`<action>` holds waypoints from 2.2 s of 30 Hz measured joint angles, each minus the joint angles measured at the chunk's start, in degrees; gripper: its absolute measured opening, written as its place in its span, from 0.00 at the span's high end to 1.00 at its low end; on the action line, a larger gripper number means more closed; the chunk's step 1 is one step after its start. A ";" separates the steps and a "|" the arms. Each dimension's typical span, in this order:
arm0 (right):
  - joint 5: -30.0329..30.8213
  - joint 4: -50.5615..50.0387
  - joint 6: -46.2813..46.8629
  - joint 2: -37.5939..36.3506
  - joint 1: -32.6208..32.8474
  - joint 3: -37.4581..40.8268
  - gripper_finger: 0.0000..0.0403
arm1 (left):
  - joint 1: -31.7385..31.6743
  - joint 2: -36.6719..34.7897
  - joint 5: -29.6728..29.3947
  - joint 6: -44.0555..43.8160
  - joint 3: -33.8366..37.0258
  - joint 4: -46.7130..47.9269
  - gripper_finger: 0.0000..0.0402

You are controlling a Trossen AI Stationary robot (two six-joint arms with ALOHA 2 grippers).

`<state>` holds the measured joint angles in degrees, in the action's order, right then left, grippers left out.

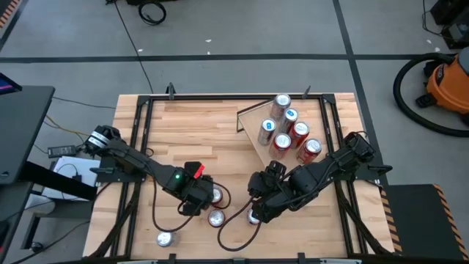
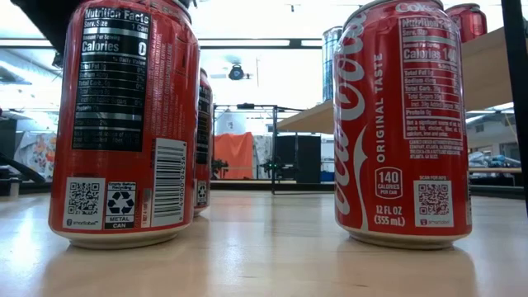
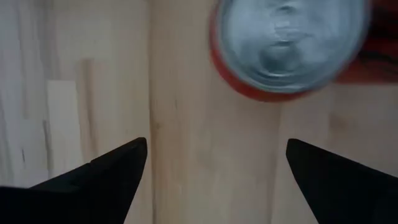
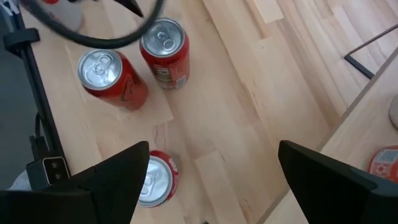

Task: Place canned beverage on shelf
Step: Put the top left red soda can on the shelf

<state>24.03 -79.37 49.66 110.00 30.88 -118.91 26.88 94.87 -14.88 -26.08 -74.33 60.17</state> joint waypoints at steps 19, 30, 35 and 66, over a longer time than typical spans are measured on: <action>-1.18 0.03 0.28 -0.01 0.23 0.00 0.09 | -1.15 1.31 -10.89 -4.74 6.60 -28.05 0.01; -1.18 0.07 0.97 0.00 0.27 0.02 0.09 | -2.74 2.13 -10.60 -6.99 6.65 -31.86 0.01; -1.18 0.09 1.15 0.00 0.27 0.02 0.09 | -2.71 -0.27 -10.79 -6.28 6.53 -31.84 0.01; -0.97 1.35 1.36 0.00 0.27 0.00 0.09 | -5.63 -4.81 -9.84 -10.72 13.52 -23.27 0.01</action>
<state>23.06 -78.03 51.03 110.00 31.16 -118.91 21.26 90.06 -24.72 -36.80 -60.81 36.89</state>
